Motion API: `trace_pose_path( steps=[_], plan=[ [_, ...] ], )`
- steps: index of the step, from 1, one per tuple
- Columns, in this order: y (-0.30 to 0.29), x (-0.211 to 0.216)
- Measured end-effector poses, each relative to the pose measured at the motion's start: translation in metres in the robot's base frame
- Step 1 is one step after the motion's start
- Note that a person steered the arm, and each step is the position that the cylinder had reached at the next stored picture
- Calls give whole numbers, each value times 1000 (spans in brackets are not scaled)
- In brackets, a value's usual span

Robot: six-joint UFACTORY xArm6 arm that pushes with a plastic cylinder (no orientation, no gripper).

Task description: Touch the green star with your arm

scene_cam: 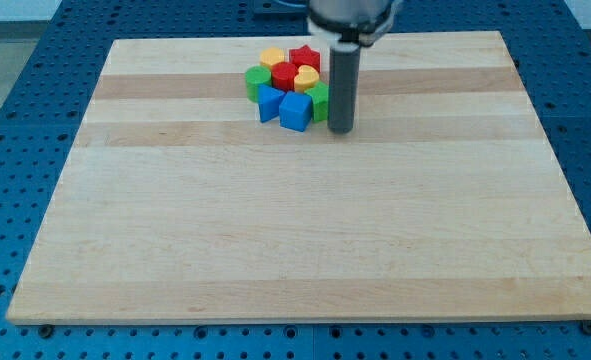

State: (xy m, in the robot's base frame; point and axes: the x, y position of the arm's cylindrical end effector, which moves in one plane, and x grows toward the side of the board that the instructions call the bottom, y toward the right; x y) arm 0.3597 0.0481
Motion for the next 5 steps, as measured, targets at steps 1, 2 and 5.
trace_pose_path(
  steps=[1, 2, 5],
  plan=[
    [9, -32],
    [9, -32],
    [55, -8]
  ],
)
